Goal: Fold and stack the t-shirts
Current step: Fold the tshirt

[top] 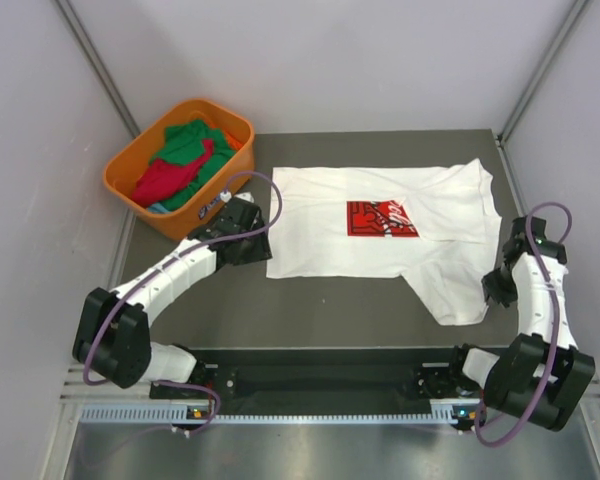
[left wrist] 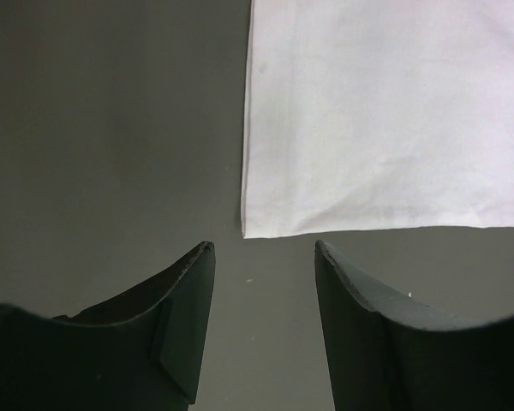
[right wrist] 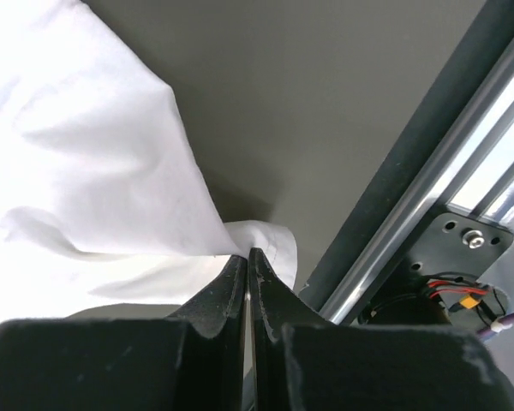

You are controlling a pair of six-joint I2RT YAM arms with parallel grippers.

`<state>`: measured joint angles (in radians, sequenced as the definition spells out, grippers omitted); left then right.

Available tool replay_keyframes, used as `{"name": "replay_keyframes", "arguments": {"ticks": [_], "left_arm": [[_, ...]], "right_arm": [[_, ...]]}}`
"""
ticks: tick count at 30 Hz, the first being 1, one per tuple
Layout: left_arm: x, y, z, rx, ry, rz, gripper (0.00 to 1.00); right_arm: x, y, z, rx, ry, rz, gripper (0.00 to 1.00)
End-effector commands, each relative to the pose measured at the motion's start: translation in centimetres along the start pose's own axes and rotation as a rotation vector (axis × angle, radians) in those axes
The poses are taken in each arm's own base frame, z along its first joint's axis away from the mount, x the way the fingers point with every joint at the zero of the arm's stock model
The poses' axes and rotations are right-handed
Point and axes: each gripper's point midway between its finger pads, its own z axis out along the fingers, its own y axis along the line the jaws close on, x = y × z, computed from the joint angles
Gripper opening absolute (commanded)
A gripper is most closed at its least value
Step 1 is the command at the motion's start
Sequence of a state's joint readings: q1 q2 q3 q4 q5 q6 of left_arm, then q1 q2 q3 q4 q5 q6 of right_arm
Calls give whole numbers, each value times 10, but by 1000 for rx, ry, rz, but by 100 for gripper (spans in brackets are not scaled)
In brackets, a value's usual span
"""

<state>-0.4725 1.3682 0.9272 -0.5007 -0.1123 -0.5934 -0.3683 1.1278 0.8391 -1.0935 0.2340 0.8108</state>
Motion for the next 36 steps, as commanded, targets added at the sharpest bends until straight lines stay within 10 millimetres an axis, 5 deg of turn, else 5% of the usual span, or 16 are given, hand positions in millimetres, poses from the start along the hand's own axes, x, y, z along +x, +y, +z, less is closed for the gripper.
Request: {"name": "replay_keyframes", "arguments": {"ticks": [1, 7, 17, 36], "left_arm": [[2, -7, 1, 42, 11, -27, 55], [3, -21, 0, 115, 19, -59, 56], [19, -19, 28, 107, 34, -151, 54], [43, 0, 61, 6, 55, -272, 49]], "right_arm": [[-25, -10, -19, 13, -106, 7, 0], [-12, -7, -16, -48, -61, -13, 0], [-2, 3, 4, -104, -11, -15, 0], [1, 14, 6, -173, 3, -45, 0]]}}
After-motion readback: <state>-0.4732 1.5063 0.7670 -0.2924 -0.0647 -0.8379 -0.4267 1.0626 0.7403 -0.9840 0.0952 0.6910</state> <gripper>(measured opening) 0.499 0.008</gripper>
